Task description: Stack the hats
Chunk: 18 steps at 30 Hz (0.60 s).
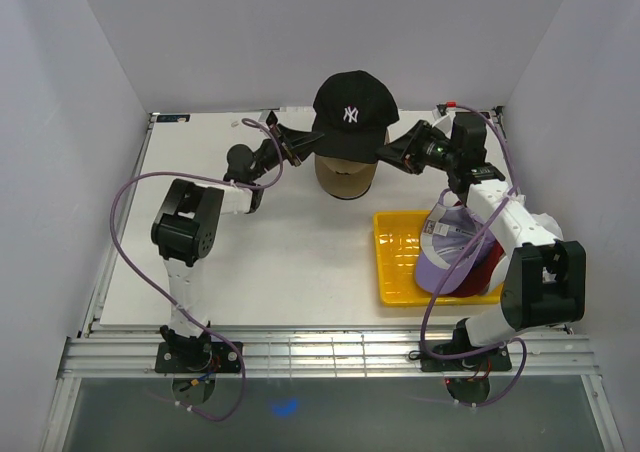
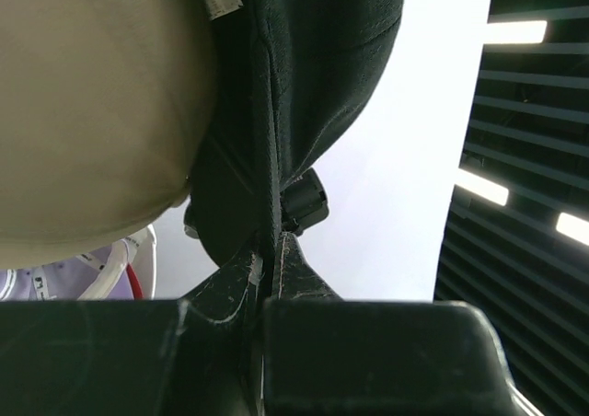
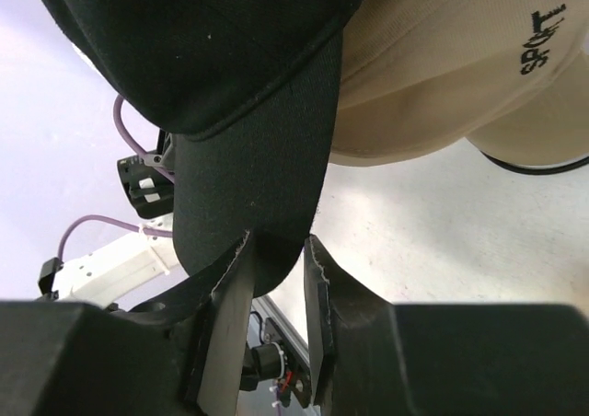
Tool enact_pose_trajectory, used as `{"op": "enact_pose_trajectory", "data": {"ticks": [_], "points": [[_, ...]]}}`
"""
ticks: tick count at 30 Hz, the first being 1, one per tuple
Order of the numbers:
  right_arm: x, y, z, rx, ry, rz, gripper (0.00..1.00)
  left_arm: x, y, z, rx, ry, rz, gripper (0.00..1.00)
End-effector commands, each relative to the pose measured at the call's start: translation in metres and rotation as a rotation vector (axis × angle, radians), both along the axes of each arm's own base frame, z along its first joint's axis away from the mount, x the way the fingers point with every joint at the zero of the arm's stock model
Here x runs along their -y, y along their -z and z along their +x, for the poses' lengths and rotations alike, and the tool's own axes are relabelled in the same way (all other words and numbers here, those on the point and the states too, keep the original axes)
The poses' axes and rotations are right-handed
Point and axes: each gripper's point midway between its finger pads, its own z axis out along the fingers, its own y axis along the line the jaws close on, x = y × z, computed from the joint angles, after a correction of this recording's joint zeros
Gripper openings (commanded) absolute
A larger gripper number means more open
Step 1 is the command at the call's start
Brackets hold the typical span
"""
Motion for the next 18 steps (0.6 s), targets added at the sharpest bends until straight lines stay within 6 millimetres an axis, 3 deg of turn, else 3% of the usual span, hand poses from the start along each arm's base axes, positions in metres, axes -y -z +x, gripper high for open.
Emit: {"op": "enact_pose_trajectory", "data": {"ticks": [1,18], "points": [[0.002,-0.035,0.011,0.171,0.011,-0.029,0.32,0.008,0.023,-0.028,0.052,0.118,0.065,0.00],[0.003,0.017,0.004,0.112,-0.003,-0.113,0.29,0.002,0.072,-0.036,0.007,0.152,0.116,0.00]]}}
